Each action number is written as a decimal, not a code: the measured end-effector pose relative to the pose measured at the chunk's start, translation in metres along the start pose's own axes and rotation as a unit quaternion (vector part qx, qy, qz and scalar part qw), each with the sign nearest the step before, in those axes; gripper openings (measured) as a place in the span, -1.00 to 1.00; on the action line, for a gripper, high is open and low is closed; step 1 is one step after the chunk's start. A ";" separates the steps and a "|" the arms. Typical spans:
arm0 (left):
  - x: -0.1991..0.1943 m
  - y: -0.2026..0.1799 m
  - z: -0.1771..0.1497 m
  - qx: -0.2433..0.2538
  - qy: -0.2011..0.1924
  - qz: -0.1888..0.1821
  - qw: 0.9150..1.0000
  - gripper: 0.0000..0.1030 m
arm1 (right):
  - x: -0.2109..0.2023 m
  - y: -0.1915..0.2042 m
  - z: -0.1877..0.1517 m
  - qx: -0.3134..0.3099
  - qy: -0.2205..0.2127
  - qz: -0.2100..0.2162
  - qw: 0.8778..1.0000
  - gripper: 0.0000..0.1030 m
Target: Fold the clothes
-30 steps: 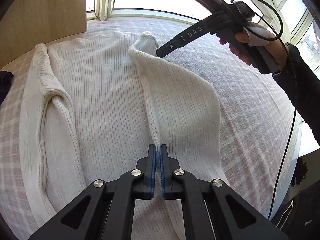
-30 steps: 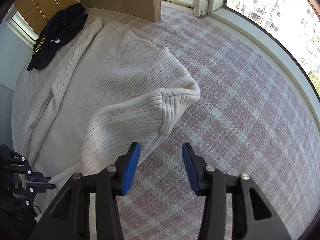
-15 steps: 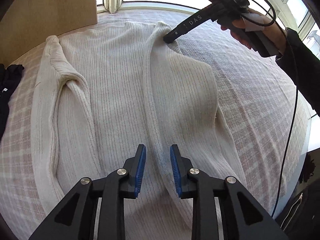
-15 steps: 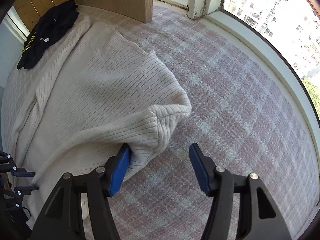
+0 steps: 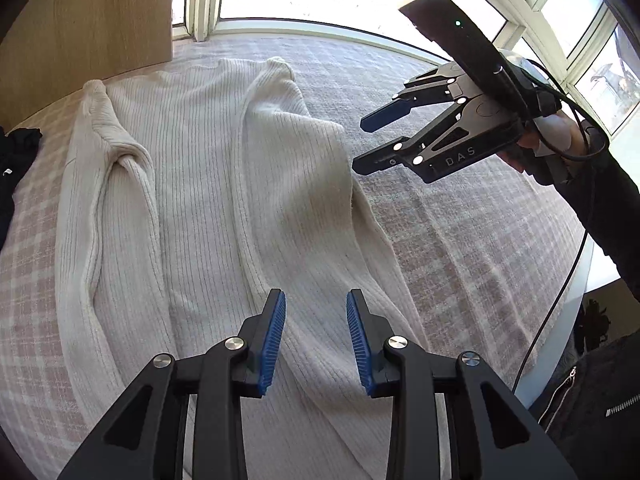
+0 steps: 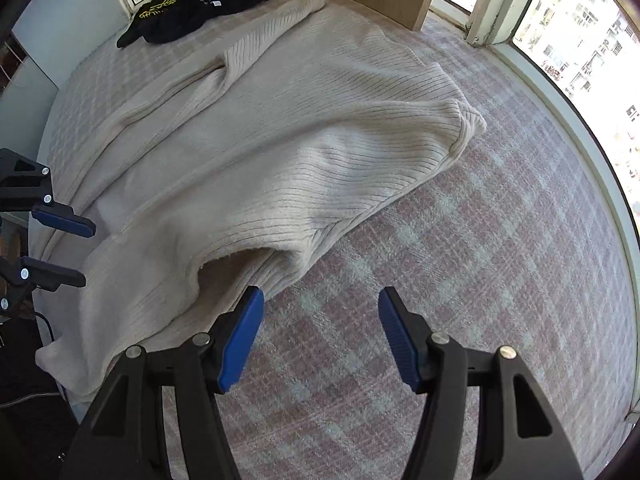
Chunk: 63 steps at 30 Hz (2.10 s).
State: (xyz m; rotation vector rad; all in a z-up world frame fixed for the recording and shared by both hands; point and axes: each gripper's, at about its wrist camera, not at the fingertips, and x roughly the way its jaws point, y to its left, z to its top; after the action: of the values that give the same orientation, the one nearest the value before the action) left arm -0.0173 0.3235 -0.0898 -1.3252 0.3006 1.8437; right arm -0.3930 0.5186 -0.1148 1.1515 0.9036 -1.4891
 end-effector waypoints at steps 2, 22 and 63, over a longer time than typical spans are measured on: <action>0.007 -0.003 0.001 0.006 0.011 -0.004 1.000 -0.41 | 0.003 0.002 0.005 0.005 0.003 0.004 1.000 0.13; 0.038 0.000 -0.001 0.014 0.044 -0.021 0.999 -0.31 | 0.009 -0.019 0.008 0.064 0.029 0.048 0.996 -0.74; -0.010 0.002 -0.172 -0.177 0.096 -0.278 0.939 -0.09 | 0.046 0.070 0.043 0.057 0.040 -0.134 0.989 -0.66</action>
State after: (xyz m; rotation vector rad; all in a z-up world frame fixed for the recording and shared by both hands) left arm 0.0981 0.2127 -0.1526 -1.6342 -0.3030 1.3243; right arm -0.3353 0.4509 -0.1463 1.2162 1.0718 -1.7402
